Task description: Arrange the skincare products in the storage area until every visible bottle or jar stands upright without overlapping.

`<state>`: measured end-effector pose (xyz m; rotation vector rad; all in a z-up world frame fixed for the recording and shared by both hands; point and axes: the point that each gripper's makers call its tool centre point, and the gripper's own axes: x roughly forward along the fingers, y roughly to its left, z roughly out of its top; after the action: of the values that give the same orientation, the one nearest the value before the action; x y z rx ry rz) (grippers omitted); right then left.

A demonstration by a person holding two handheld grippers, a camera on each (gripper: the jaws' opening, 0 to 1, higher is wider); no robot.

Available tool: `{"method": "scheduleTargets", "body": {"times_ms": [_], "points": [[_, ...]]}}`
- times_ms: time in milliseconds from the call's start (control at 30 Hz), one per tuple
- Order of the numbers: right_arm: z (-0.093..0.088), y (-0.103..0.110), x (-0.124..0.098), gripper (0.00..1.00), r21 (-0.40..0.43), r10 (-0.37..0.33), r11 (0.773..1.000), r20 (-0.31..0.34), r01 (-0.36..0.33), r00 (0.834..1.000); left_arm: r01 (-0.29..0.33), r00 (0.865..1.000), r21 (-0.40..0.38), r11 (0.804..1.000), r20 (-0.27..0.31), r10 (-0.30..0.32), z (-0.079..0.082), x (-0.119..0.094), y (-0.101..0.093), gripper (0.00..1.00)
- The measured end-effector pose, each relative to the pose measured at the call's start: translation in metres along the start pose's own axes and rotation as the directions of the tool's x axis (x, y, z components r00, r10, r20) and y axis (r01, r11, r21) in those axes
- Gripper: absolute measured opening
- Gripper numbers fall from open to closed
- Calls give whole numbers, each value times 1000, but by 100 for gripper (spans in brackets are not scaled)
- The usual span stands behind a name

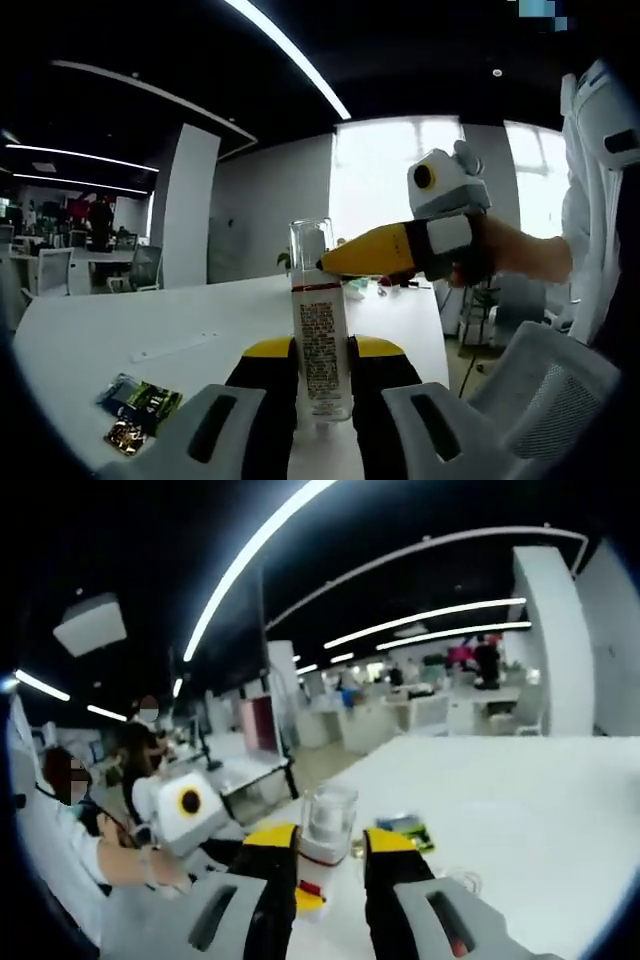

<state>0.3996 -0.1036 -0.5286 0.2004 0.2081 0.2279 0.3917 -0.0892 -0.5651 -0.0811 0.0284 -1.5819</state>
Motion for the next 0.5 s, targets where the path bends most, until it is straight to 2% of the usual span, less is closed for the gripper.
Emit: {"method": "scheduleTargets", "body": {"times_ms": [133,200,333,400,500], "points": [[-1,-1,-2,16,72,-39,997,31,36,999,-4,1000,42,999,-11,4,-4,2,-2,14],[0,-1,-4,16,88,-56,995,52,52,997,-1,1000,76,997,-20,2,-6,2,-4,14],[-1,-4,-9,18,115,-94,990,65,86,993,7,1000,92,996,-16,-5,-6,3,-9,14],[-3,-3,-12,17,128,-112,987,72,102,991,3,1000,130,992,-19,0,-6,3,-9,14],[-3,-2,-15,16,145,-134,982,86,121,987,5,1000,133,991,-15,-3,-5,3,-12,14]]}}
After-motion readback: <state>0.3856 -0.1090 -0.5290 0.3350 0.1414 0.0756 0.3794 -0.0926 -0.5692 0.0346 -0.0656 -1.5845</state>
